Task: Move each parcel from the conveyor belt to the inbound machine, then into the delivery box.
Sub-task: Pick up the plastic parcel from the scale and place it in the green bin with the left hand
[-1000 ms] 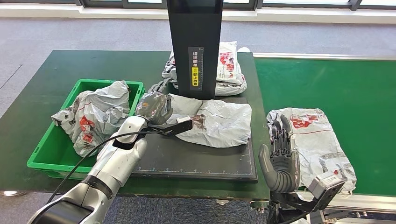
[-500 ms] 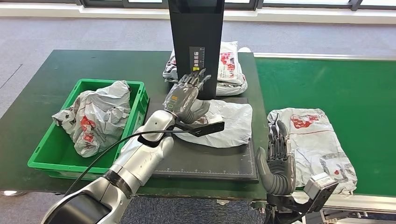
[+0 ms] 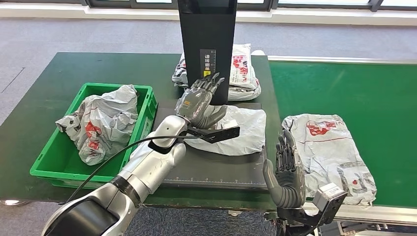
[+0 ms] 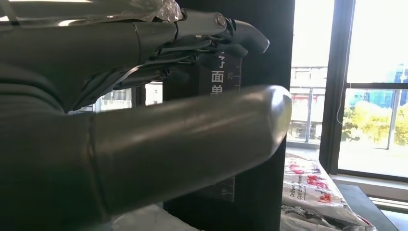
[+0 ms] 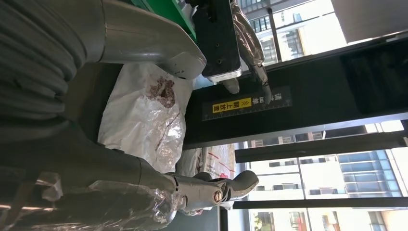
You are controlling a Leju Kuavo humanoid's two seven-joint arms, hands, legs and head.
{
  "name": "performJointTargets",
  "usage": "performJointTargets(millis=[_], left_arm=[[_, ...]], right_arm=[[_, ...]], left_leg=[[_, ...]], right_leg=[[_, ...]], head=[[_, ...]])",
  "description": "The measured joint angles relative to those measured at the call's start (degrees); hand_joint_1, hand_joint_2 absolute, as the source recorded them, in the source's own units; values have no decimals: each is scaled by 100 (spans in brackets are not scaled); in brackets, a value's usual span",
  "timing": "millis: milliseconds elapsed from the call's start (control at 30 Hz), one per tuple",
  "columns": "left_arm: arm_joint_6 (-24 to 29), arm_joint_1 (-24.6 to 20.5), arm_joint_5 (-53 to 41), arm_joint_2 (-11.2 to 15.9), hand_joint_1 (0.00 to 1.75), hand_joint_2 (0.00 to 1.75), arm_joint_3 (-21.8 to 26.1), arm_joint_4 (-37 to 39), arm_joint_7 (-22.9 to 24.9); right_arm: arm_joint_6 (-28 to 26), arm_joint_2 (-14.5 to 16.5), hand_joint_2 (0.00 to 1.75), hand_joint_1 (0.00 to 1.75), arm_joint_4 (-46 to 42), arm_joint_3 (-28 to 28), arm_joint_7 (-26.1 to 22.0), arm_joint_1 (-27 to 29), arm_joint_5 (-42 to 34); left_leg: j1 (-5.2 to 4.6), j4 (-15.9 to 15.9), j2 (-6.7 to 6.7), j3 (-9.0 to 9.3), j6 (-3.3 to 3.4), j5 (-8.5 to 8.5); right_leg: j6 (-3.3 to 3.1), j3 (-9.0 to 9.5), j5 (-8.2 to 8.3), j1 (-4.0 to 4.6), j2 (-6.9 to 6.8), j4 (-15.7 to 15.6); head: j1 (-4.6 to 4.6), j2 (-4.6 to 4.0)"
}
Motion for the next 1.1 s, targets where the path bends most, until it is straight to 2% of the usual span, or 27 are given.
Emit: performJointTargets(millis=[467,600,700,767,1100], left_arm=[[-215,-99,-56,-11,0,0,-304,226,-10],[-384,-113,-100,-16,0,175,-333,279,-64],[-1241,-154,-305,-63,0,175,-502,481,-254],[-1535,-106,-391,-112,0,175,-649,656,-287],[-1514,-83,-415,-231,0,175,-894,1096,-268]], right_arm=[[-3,-2,175,0,0,40,68,8,62],[8,-2,175,0,0,40,73,8,67],[72,-2,175,0,0,40,90,5,95],[107,-2,175,0,0,40,95,3,118],[119,-2,175,0,0,40,105,3,139]], left_leg=[[0,0,0,0,0,0],[0,0,0,0,0,0],[-1,0,-3,1,1,-1],[-2,0,-2,0,1,-1],[-2,0,-1,0,2,-1]], right_leg=[[0,0,0,0,0,0],[0,0,0,0,0,0],[1,3,-1,-1,-3,0],[1,3,-1,-2,-2,0],[1,1,-1,-2,-1,0]], head=[[0,0],[0,0],[0,0],[0,0],[0,-1]])
